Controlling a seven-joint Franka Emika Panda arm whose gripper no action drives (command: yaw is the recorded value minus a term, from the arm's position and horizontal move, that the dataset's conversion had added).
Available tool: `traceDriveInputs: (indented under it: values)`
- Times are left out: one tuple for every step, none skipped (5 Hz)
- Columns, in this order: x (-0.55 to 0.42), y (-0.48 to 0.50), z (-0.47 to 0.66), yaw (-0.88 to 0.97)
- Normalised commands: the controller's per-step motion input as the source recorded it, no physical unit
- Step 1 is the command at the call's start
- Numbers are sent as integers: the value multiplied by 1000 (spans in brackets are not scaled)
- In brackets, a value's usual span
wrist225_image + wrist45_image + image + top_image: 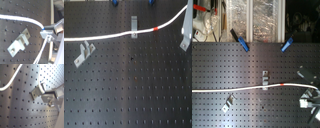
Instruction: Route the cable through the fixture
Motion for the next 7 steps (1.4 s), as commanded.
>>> traceDriveInputs:
  values:
    - [-490,352,138,-129]
    - [-386,294,162,-129]
    - [-65,287,150,-323]
    - [126,249,78,-394]
    - [122,192,158,-274]
    - [-1,6,289,-174]
    - [-29,-96,362,-49]
